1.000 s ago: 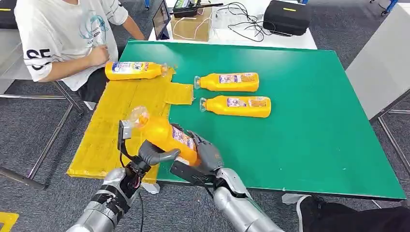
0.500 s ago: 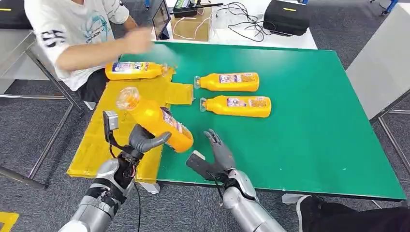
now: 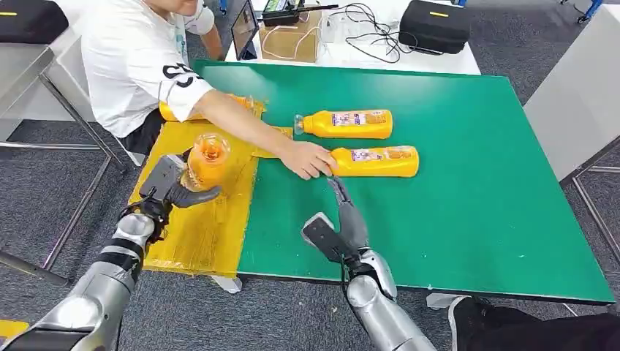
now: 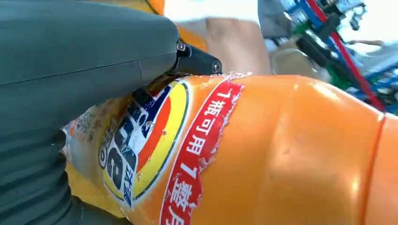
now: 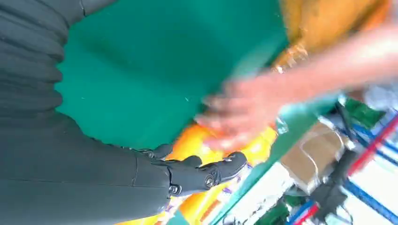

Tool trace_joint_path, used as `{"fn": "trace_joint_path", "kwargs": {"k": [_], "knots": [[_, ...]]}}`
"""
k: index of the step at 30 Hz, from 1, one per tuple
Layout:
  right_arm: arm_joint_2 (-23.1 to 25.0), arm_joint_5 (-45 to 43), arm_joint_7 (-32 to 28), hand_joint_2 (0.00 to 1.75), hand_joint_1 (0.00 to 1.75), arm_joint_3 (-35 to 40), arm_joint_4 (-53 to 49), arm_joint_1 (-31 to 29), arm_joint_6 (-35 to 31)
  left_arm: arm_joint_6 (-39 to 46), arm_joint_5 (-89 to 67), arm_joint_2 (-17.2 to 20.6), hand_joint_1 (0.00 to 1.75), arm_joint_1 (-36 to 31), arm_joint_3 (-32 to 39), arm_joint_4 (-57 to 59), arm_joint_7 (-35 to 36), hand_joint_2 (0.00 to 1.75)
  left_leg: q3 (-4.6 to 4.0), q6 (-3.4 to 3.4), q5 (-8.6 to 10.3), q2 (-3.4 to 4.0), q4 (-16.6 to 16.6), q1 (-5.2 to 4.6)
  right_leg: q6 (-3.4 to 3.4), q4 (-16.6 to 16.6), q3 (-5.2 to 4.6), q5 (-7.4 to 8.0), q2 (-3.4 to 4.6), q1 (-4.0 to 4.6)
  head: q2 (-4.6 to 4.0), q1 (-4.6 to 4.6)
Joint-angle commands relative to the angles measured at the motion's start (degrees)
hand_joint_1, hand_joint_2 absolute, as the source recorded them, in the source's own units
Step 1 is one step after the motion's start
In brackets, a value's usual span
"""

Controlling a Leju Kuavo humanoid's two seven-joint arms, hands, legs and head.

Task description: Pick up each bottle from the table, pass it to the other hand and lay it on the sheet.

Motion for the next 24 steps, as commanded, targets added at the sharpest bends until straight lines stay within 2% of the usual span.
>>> {"fn": "trace_joint_path", "kwargs": {"k": [1,3,4,6,10,12,20,24], "knots": [[0.1,-5.7,-3.9,1.75,0.00,-2.5,-10.8,2.0,-1.6,9.3,-18.2,5.2,1.75,-11.9,-7.7,17.1,5.8,1.75,0.06,-0.05,-0.11,-0.10,0.1,0.08,-0.08,0.1,0.13,-0.14,-0.15,0.09,0.02,0.00],[0.1,-5.7,-3.9,1.75,0.00,-2.5,-10.9,2.0,-1.6,9.3,-18.2,5.3,1.75,-12.0,-7.7,17.1,5.8,1.75,0.11,-0.07,-0.12,-0.05,0.1,0.08,-0.10,0.1,0.16,-0.13,-0.11,0.10,0.00,0.00],[-0.1,-6.1,-3.9,1.75,0.00,-2.3,-11.4,2.1,-1.2,9.8,-24.4,6.2,1.75,-13.4,-12.1,19.4,9.5,1.75,0.09,-0.06,-0.08,-0.06,0.1,0.04,-0.08,0.0,0.13,-0.10,-0.11,0.05,0.02,0.00],[-0.2,-6.5,-4.2,1.75,0.00,-2.0,-11.3,1.6,-0.8,11.1,-32.2,7.5,1.75,-14.7,-16.7,21.3,12.3,1.75,0.13,-0.08,-0.11,-0.10,0.1,0.09,-0.11,0.1,0.19,-0.14,-0.16,0.11,0.00,-0.02],[0.0,-7.0,-4.5,1.75,0.00,-1.3,-9.7,0.4,0.8,8.3,-42.2,8.8,1.75,-15.4,-24.7,23.9,13.0,1.75,0.09,-0.04,-0.08,0.07,0.0,0.05,-0.06,0.0,0.09,-0.05,0.02,0.07,0.00,-0.02],[0.2,-7.0,-4.8,1.75,0.00,-0.7,-8.3,-0.4,1.5,5.7,-42.6,8.6,1.75,-14.2,-25.2,24.3,11.3,1.75,0.19,-0.05,-0.13,0.06,0.0,0.07,-0.08,0.0,0.19,-0.10,0.01,0.08,0.02,-0.02],[0.3,-7.1,-5.1,1.75,0.00,-0.3,-7.7,-0.8,2.1,4.7,-44.4,8.4,1.75,-13.7,-26.9,24.5,12.4,1.75,0.06,-0.03,-0.06,0.04,0.0,0.01,-0.05,0.0,0.10,-0.04,0.02,0.01,0.02,0.00],[0.5,-6.5,-4.9,1.75,0.00,0.8,-6.5,-1.7,2.7,4.7,-44.0,6.8,1.75,-11.7,-26.5,25.2,13.1,1.75,0.22,-0.05,-0.09,0.10,-0.1,0.00,-0.08,0.0,0.23,-0.07,0.06,0.01,0.00,0.00]]}}
